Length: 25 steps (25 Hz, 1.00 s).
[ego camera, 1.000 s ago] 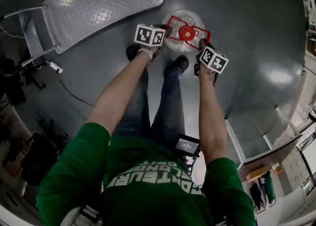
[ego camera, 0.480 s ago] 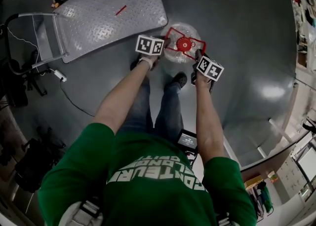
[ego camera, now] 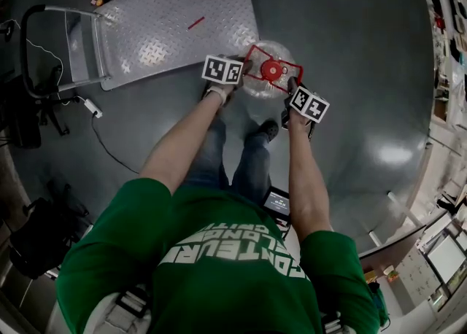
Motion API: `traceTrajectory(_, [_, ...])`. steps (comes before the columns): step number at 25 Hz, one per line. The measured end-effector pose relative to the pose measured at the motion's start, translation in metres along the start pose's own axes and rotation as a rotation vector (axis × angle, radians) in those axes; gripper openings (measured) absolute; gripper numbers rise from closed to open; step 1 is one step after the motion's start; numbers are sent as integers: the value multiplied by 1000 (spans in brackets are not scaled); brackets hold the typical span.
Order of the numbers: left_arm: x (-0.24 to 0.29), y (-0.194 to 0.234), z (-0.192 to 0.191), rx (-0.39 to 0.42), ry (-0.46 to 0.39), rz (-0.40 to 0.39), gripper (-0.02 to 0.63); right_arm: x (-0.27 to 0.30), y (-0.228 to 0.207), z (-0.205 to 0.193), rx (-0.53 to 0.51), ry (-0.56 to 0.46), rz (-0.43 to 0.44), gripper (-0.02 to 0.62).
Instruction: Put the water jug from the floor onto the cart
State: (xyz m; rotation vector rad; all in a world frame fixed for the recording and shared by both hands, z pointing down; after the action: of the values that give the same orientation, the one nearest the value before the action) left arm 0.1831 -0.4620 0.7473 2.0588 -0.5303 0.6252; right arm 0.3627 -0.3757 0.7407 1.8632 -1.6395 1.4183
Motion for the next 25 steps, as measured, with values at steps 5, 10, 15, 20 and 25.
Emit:
traceTrajectory(5, [-31,28,9,-20,-25,14,77,15,41,3,-22,8,25,24])
traceTrajectory(10, [-62,59,19,-48,-58,31,77,34,83,10,-60,19,51,25])
traceTrajectory(15, [-87,88,30,-68,-85,51,78,53,121,15,-90,32,74,25])
traceTrajectory(20, [-113,116,32,-99,-114,81,78,72,156,16,-123,53,104,25])
traceTrajectory(25, [-136,137,31,-130,-146,107,78,87,185,14,-159,75,133,25])
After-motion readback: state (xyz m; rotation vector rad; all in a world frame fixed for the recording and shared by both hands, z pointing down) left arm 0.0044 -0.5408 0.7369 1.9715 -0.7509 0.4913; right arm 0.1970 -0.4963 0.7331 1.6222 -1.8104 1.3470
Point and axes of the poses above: the fingertips, and each gripper's own axes: x forward along the fingers, y to its left, z out of its top, the point moved 4 cm from there along -x, backward along the fingers, and after that the axes turned 3 degrees about x, right-handed, at the moved point
